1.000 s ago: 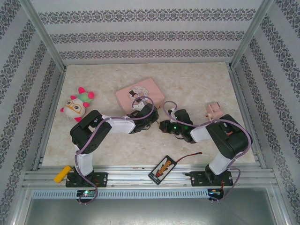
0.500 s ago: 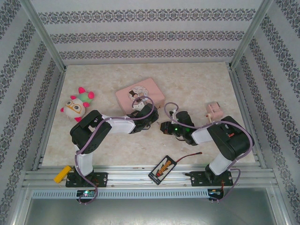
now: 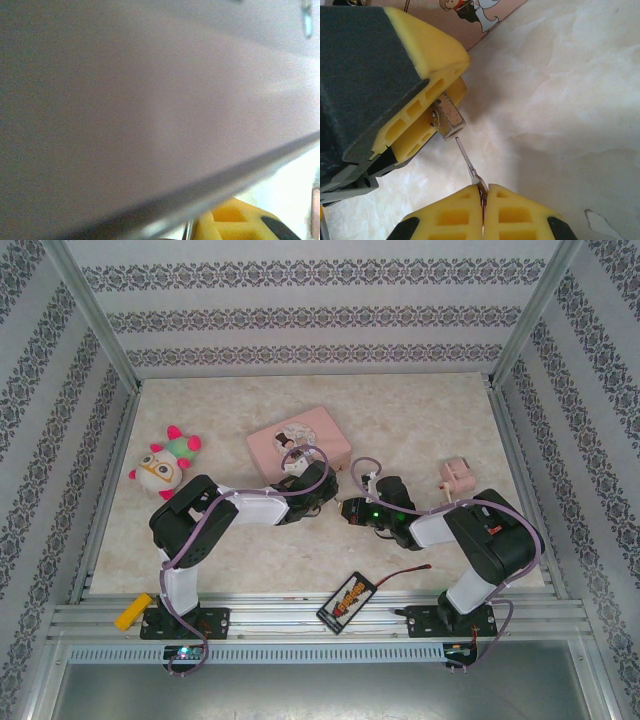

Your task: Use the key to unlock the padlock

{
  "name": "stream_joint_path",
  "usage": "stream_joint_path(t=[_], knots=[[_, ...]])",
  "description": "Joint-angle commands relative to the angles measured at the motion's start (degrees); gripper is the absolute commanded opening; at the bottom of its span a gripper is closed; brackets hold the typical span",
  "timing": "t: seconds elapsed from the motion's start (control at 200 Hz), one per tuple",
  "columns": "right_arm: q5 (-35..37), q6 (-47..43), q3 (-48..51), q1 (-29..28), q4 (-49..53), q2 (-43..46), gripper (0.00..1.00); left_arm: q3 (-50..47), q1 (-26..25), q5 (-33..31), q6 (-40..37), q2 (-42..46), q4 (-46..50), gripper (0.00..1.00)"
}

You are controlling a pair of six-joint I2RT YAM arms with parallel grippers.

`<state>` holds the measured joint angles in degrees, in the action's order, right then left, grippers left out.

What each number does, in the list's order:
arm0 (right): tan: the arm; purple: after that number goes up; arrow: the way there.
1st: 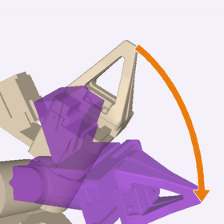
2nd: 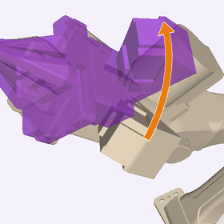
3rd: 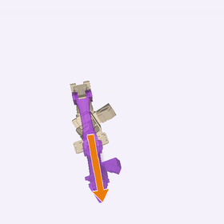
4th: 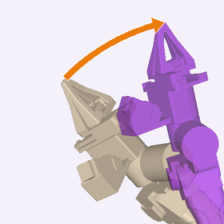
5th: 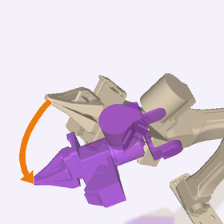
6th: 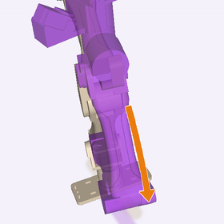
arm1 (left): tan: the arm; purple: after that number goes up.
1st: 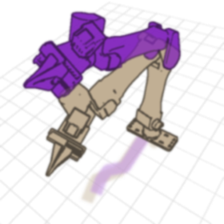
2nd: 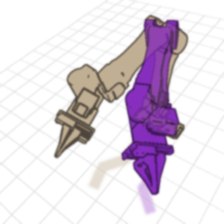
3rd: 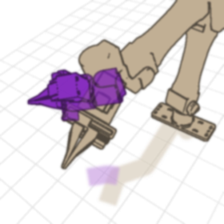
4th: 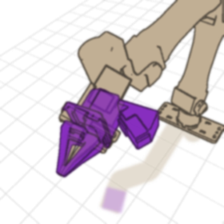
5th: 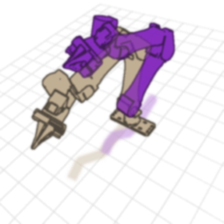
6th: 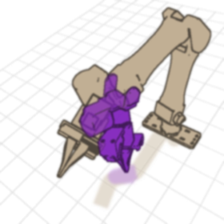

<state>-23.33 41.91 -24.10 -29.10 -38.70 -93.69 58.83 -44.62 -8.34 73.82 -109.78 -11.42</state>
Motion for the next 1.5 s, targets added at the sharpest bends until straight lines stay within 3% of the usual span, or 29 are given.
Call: stream_joint_path(t=[0.0,1.494], knots=[[0.1,0.1,-1.0,-0.2,-2.1,-0.4,0.00,-0.2,-0.8,5.7,4.0,-1.4,-5.6,0.05],[2.6,1.0,-1.6,-1.8,-5.7,-2.3,0.00,-0.4,-0.9,6.5,4.8,-1.6,-6.9,0.05]])
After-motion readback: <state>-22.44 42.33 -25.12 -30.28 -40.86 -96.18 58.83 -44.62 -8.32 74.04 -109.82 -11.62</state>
